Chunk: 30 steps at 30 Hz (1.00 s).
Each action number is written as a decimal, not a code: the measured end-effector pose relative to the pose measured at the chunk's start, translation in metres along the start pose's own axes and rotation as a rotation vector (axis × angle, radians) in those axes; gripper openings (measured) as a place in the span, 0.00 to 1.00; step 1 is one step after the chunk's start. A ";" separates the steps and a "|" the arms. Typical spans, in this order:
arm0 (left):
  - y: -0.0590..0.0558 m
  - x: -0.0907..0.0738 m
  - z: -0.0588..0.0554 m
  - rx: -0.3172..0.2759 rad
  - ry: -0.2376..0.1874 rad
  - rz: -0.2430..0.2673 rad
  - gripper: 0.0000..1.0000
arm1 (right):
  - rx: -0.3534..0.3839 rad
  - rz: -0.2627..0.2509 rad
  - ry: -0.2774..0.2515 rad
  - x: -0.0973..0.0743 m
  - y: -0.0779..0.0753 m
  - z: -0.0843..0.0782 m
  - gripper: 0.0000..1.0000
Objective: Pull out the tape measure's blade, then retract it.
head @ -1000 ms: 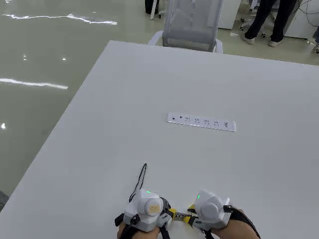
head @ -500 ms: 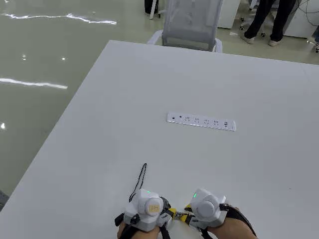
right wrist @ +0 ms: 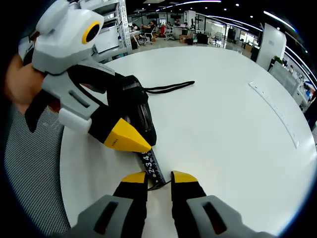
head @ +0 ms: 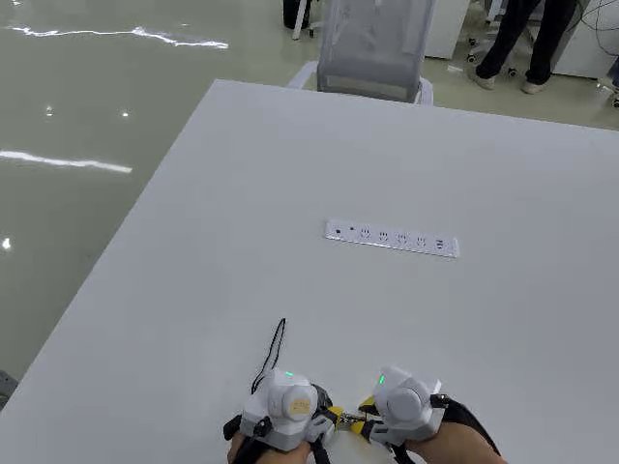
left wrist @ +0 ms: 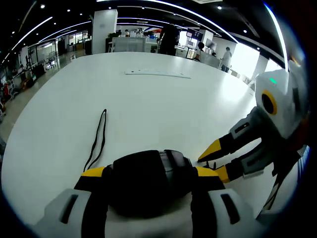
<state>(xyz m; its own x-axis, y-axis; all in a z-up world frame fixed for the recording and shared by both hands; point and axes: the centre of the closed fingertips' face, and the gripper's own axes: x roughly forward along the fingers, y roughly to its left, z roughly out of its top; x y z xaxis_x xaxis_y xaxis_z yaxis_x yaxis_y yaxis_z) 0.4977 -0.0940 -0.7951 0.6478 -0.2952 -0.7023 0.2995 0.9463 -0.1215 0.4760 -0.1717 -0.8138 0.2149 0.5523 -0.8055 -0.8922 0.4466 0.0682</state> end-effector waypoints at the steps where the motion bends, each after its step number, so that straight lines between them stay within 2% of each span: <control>1: 0.000 0.000 0.000 0.000 0.001 0.000 0.66 | 0.005 0.009 -0.006 -0.001 0.000 0.000 0.18; 8: 0.000 0.000 0.000 0.004 0.005 -0.008 0.66 | 0.020 0.049 -0.026 -0.003 0.003 0.001 0.17; 11: 0.000 0.000 -0.001 0.003 0.007 -0.010 0.66 | -0.020 0.064 -0.023 -0.004 0.005 0.002 0.17; 16: 0.000 0.000 -0.001 0.003 0.007 -0.012 0.66 | -0.044 0.074 -0.006 -0.002 0.007 0.001 0.17; 20: 0.000 0.000 -0.001 0.004 0.007 -0.010 0.66 | -0.130 0.066 0.022 0.000 0.009 0.001 0.18; 22: 0.000 0.000 0.000 0.004 0.007 -0.011 0.66 | -0.104 0.068 0.019 0.002 0.008 0.002 0.18; 30: 0.000 0.000 -0.001 0.003 0.007 -0.010 0.66 | -0.107 0.060 0.013 0.006 0.009 0.006 0.18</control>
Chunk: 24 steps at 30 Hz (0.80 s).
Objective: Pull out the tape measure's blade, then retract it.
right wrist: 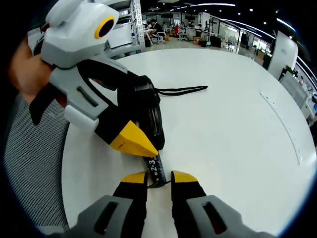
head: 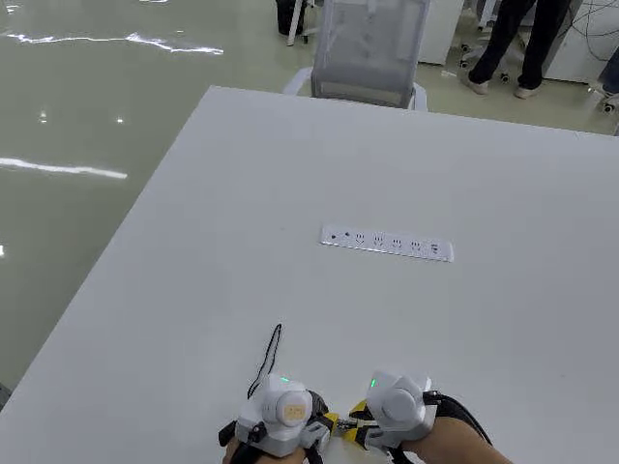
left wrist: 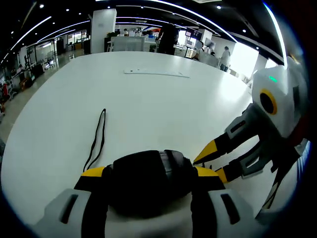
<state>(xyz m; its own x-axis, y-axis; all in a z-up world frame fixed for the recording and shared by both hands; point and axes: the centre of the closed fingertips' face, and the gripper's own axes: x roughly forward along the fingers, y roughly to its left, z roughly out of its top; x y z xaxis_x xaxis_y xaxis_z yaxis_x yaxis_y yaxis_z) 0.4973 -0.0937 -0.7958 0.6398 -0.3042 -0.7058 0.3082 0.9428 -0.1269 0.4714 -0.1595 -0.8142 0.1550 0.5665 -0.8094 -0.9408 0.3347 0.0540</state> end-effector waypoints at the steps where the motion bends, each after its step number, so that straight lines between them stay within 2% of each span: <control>1: 0.000 0.000 0.000 -0.001 -0.001 0.000 0.66 | 0.001 -0.003 -0.001 -0.001 0.001 0.001 0.18; 24: 0.000 0.000 0.001 -0.007 -0.002 -0.001 0.66 | -0.002 -0.021 -0.013 0.007 0.001 0.010 0.17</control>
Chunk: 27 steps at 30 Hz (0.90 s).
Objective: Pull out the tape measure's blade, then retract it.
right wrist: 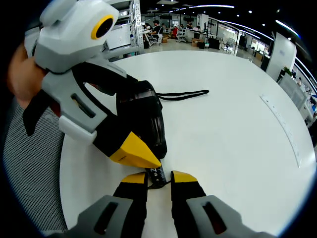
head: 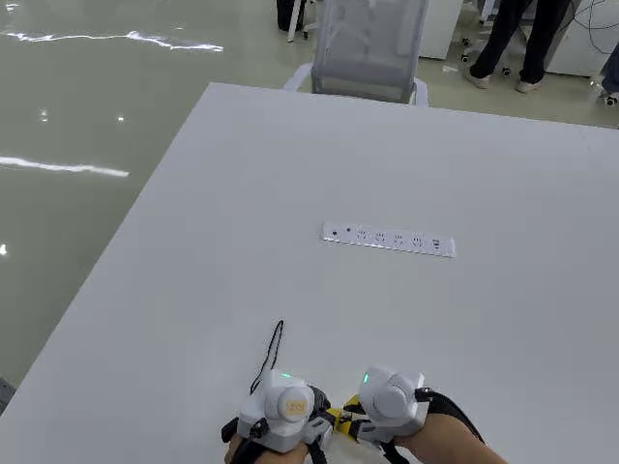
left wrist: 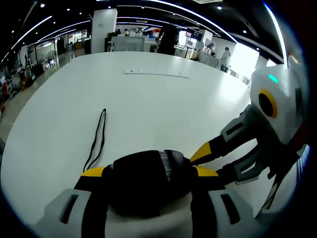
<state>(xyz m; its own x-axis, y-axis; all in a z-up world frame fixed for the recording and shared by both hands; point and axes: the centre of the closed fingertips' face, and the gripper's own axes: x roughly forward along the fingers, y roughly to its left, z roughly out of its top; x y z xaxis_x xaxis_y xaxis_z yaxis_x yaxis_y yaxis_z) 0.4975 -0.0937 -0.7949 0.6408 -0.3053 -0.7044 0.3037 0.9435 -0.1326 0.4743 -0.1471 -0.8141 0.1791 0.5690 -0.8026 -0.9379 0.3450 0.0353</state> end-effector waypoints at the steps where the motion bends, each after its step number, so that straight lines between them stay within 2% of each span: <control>1: 0.000 0.000 0.000 -0.001 0.000 0.000 0.66 | -0.001 0.000 -0.001 0.000 0.000 0.001 0.17; 12: 0.000 0.000 0.000 -0.002 -0.003 -0.009 0.66 | -0.015 0.023 -0.036 -0.005 0.002 0.003 0.17; 14: 0.000 0.000 -0.001 -0.003 -0.002 -0.010 0.66 | 0.005 0.031 -0.043 -0.006 0.001 0.003 0.17; 24: 0.000 -0.001 0.000 0.000 0.001 -0.012 0.66 | 0.012 0.038 -0.050 -0.007 0.003 0.004 0.17; 25: 0.000 -0.001 0.000 0.001 0.001 -0.013 0.66 | 0.011 0.039 -0.046 -0.007 0.002 0.004 0.18; 26: 0.000 -0.001 0.000 0.001 -0.001 -0.015 0.66 | 0.019 0.049 0.027 -0.007 0.005 -0.010 0.20; 27: 0.000 -0.001 0.000 0.001 0.001 -0.012 0.66 | -0.021 0.039 0.055 -0.006 0.004 -0.016 0.19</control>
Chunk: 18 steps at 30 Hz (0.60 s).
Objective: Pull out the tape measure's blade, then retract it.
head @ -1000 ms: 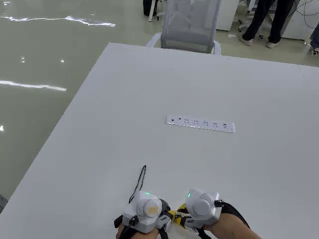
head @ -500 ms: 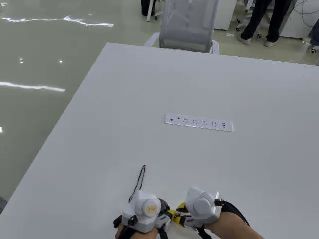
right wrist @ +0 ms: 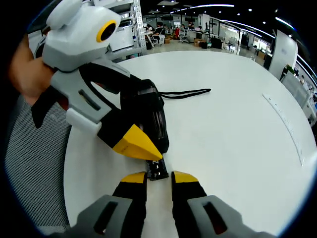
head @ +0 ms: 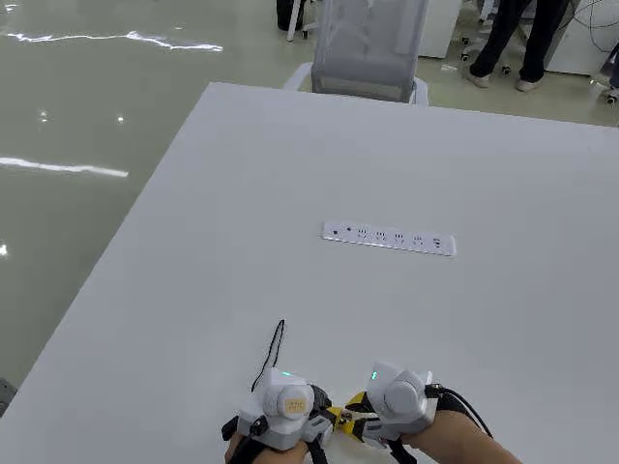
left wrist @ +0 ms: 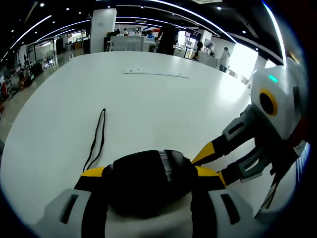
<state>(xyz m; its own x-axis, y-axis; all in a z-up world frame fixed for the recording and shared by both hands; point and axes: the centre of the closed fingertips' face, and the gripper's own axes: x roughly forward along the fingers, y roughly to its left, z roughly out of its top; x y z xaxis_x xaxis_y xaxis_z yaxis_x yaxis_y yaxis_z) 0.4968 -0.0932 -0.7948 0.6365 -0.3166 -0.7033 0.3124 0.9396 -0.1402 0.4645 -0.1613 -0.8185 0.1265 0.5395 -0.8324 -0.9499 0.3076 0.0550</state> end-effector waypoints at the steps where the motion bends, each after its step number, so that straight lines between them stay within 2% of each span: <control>1: 0.000 0.000 0.000 0.001 0.000 0.000 0.65 | -0.008 -0.001 -0.038 0.002 0.001 0.005 0.15; 10: 0.000 -0.001 0.000 0.005 0.004 -0.003 0.65 | -0.012 0.002 -0.042 0.001 0.003 0.005 0.15; 13: 0.000 0.000 -0.001 0.005 0.005 -0.003 0.65 | -0.051 -0.001 -0.042 0.001 0.004 0.006 0.15; 18: 0.000 0.000 -0.001 0.002 0.007 -0.007 0.65 | -0.066 -0.003 -0.045 0.000 0.003 0.008 0.14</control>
<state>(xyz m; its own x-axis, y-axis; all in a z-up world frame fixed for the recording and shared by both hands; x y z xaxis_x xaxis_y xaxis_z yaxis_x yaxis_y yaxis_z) 0.4963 -0.0931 -0.7953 0.6298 -0.3218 -0.7069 0.3178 0.9372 -0.1436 0.4635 -0.1540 -0.8143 0.1409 0.5737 -0.8069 -0.9661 0.2577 0.0145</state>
